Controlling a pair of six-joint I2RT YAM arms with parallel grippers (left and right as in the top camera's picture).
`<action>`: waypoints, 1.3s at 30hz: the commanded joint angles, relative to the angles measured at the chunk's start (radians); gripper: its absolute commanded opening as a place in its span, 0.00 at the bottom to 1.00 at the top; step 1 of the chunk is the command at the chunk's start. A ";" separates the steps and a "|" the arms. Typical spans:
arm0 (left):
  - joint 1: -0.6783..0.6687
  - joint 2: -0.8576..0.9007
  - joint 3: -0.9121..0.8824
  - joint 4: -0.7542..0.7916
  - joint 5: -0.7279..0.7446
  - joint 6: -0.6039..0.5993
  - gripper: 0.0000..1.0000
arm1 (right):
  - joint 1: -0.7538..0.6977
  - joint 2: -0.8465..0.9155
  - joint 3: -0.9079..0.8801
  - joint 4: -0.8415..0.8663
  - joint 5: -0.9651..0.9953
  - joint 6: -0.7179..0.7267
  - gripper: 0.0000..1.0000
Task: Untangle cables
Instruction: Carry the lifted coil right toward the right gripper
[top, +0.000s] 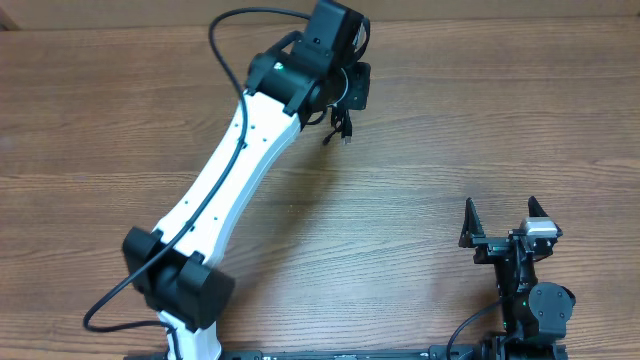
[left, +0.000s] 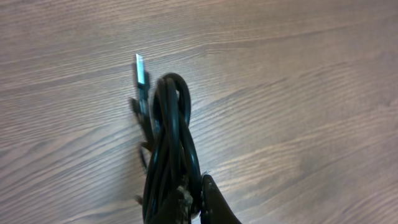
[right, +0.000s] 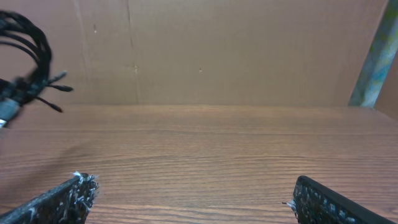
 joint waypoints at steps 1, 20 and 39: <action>-0.004 -0.048 0.008 -0.050 -0.006 0.120 0.04 | 0.005 -0.009 -0.010 0.003 0.002 -0.001 1.00; -0.006 -0.060 0.008 -0.216 0.479 0.520 0.04 | 0.005 -0.009 -0.010 0.003 0.002 -0.001 1.00; -0.007 -0.059 0.008 -0.356 0.714 0.755 0.04 | 0.005 -0.009 -0.010 0.029 -0.240 0.322 1.00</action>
